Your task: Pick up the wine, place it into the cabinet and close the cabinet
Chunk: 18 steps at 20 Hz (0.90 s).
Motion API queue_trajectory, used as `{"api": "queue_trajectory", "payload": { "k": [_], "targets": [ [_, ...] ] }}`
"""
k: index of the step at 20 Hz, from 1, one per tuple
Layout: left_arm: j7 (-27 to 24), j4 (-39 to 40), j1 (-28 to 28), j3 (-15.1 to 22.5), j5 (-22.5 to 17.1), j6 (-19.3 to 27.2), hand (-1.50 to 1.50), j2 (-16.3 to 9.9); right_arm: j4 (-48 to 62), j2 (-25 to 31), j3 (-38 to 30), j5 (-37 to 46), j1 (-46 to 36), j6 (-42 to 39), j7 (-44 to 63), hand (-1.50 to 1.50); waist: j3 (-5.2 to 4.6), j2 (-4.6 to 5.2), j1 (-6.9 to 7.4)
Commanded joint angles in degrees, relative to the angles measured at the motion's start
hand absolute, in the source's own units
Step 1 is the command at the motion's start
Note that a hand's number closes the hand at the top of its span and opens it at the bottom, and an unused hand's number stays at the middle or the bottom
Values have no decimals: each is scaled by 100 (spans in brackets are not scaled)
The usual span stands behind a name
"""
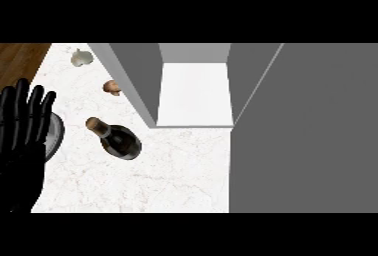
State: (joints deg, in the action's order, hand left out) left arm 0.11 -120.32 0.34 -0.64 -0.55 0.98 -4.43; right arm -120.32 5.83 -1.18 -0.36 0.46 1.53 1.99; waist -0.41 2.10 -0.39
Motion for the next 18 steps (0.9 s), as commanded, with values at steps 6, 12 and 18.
{"api": "queue_trajectory", "payload": {
  "k": [6,12,18],
  "targets": [
    [-516,711,-835,593,-2013,-2605,-150,-830,-310,-69,279,39,46,-77,-20,-150,5,-176,-298],
    [747,1329,-886,278,-4154,-3606,-150,-1589,-1287,-152,1114,-751,831,-535,1013,-150,31,-235,-193],
    [1816,1155,-1272,-304,-6199,-3551,-150,-2666,-2080,-211,1676,-375,1393,-371,1393,-150,43,-235,4]
  ]
}}
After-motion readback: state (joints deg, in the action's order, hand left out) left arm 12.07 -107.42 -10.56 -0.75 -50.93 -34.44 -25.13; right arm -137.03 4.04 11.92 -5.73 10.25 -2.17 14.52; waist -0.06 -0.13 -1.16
